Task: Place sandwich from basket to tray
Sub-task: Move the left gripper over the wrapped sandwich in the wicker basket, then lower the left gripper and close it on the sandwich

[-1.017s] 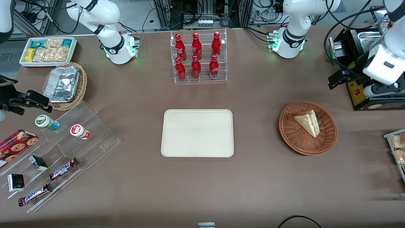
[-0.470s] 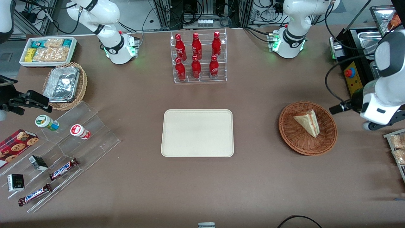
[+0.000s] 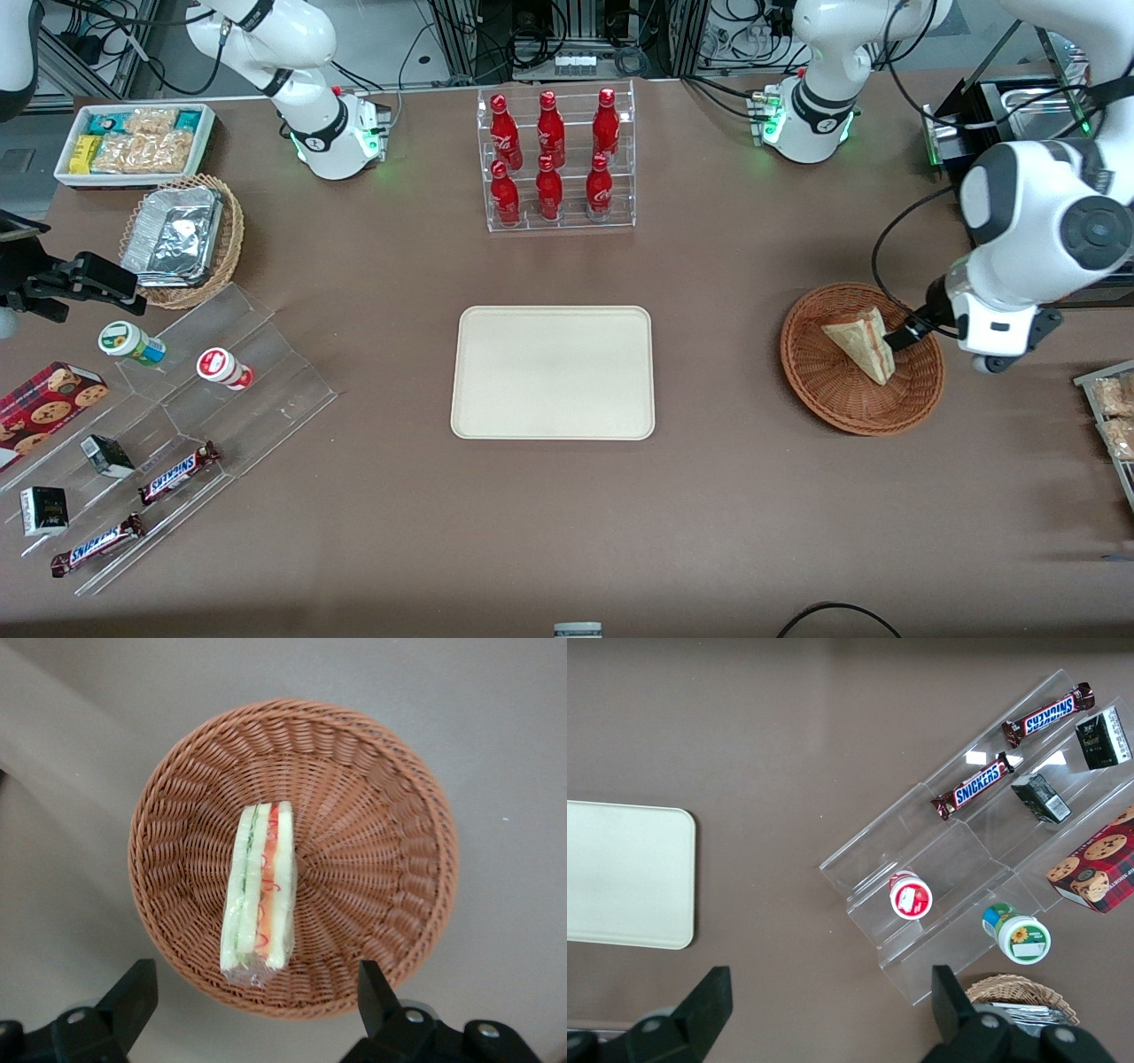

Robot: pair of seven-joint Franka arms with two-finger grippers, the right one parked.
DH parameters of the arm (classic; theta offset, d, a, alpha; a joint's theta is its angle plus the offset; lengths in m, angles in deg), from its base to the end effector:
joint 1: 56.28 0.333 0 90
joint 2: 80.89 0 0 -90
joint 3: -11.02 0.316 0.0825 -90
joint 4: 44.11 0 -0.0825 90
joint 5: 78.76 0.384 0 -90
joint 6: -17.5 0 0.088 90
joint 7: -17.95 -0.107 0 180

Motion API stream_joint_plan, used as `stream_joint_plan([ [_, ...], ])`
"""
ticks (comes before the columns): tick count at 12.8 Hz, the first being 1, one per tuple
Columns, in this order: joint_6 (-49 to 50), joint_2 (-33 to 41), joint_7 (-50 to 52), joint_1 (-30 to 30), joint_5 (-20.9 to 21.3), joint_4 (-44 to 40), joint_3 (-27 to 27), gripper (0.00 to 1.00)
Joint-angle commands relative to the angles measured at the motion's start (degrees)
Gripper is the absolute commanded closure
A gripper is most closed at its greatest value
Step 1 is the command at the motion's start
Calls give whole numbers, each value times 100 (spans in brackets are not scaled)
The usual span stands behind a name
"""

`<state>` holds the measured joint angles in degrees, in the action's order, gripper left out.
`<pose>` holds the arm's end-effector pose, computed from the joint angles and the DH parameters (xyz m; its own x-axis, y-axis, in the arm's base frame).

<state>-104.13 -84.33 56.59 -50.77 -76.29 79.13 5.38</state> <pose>0.5368 0.0010 0.3661 0.7952 0.6042 -0.0508 0.6001 -0.7962 -0.0773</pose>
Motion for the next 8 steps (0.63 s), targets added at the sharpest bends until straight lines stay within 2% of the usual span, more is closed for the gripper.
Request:
stream_joint_plan([
  [1,-501,414,239,108,-27,727,19,0],
  [3,-816,370,293,108,-18,911,28,0],
  [6,-1791,344,625,222,-18,1491,55,0],
  [8,-1995,204,995,196,-27,1492,55,0],
])
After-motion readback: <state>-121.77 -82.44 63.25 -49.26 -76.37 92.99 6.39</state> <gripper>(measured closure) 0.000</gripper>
